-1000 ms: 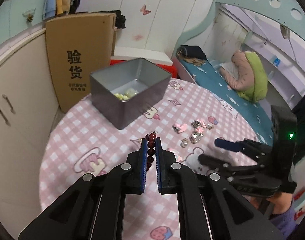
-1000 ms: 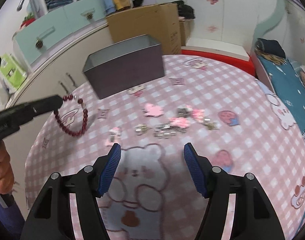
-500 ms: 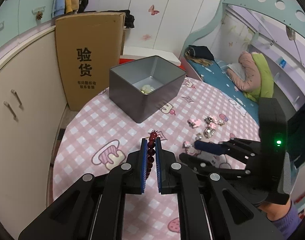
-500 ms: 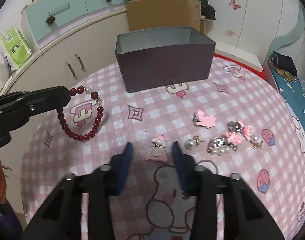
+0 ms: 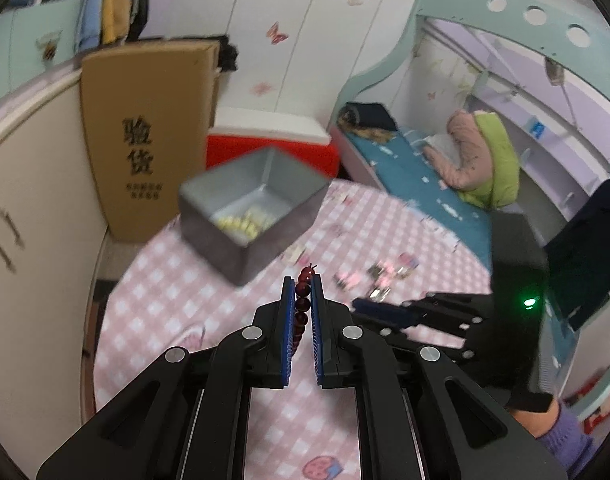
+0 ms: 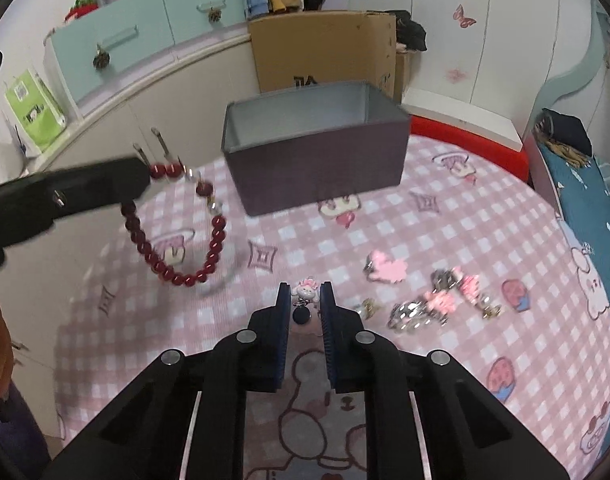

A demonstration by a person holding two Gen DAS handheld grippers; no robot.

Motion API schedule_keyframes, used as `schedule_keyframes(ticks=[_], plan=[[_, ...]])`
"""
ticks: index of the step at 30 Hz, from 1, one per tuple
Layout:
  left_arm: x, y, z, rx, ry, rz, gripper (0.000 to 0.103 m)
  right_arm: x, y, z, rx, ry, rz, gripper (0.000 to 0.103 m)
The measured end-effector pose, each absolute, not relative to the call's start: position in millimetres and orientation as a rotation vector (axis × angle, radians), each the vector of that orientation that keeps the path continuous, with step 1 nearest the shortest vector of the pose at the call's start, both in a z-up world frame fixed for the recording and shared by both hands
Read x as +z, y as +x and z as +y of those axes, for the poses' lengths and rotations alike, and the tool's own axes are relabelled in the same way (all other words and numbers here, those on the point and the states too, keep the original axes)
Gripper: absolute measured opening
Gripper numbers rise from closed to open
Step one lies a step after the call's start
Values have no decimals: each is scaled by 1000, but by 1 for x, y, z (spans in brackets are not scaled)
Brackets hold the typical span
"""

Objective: Organize jewelry
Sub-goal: 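Lower the red bracelet with the left gripper into the tin while the right gripper lowers the charm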

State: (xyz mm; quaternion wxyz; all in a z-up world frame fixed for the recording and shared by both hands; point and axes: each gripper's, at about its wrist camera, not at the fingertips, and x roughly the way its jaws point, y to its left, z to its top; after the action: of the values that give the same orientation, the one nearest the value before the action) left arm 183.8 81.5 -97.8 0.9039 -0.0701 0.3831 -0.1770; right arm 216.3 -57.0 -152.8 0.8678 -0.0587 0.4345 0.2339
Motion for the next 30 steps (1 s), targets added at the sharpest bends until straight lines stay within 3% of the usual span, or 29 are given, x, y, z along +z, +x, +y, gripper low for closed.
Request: schedule_keyframes(ticks=[13,30], plan=[[-33,249,68,-315,-69,714,8,-85,274,-71,481,-45,806,15],[-113,325,85,-235,-95,942,9,-115,353,-15,500,-91,920,15]])
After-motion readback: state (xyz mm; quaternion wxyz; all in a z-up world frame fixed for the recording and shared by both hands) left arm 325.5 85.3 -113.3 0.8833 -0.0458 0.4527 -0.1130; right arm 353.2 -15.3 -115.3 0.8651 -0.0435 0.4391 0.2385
